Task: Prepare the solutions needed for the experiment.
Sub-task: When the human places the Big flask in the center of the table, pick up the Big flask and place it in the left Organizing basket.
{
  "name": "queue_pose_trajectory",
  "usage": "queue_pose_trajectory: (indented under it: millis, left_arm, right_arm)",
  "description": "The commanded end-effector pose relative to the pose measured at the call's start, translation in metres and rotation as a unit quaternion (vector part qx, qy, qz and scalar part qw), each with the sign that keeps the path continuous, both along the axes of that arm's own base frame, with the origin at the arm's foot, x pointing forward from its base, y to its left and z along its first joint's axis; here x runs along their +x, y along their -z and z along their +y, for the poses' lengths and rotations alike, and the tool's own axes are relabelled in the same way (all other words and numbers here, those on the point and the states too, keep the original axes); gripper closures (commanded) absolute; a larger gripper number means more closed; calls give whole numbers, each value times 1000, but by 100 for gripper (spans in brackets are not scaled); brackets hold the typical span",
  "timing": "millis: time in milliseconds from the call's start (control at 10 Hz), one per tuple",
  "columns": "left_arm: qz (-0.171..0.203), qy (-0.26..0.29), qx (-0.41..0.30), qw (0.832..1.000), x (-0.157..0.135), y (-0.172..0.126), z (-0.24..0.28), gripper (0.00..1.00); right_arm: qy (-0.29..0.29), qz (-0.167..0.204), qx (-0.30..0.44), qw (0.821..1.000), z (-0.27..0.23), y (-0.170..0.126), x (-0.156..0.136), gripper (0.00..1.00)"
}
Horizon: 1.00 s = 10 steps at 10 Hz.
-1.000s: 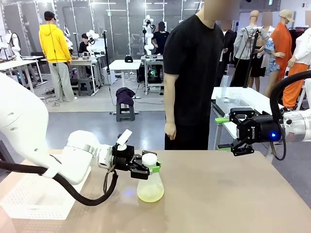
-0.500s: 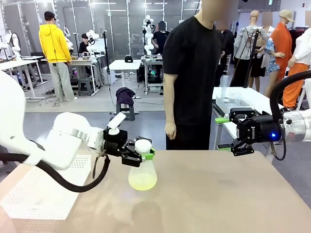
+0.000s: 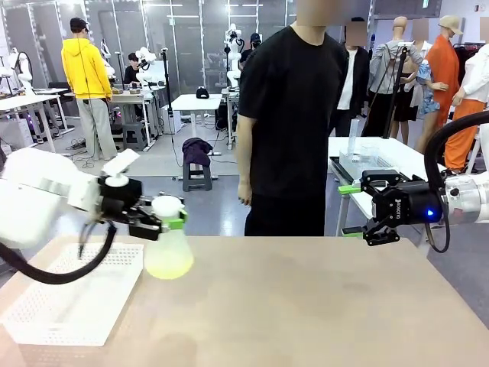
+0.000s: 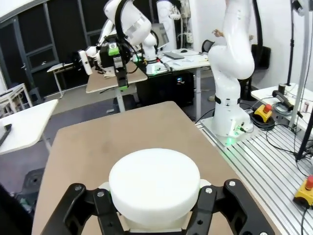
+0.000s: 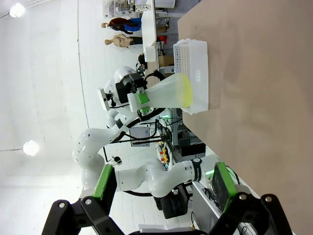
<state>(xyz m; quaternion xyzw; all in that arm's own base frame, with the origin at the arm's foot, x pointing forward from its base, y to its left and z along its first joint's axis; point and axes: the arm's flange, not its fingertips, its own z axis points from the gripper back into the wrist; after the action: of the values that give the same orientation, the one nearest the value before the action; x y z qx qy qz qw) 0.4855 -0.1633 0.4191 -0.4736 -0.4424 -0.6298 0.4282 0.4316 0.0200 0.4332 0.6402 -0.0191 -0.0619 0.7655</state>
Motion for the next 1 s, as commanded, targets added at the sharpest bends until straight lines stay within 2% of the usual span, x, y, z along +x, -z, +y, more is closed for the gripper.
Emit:
queue_pose_trajectory:
  millis: [0, 100, 400, 600, 900]
  left_arm:
    - [-8, -23, -1, 1000, -14, -15, 44, 100]
    - [-4, -46, 17, 999, -18, -19, 69, 100]
    - [-2, -93, 7, 996, -34, -20, 151, 100]
    - [0, -110, -10, 994, -37, -6, 196, 100]
    - [15, -119, -31, 992, -28, 21, 227, 100]
  right_arm:
    - [2, -2, 0, 1000, 0, -1, 0, 0]
    - [2, -2, 0, 1000, 0, -1, 0, 0]
    - [2, -2, 0, 1000, 0, -1, 0, 0]
    - [2, -2, 0, 1000, 0, -1, 0, 0]
    - [2, -2, 0, 1000, 0, -1, 0, 0]
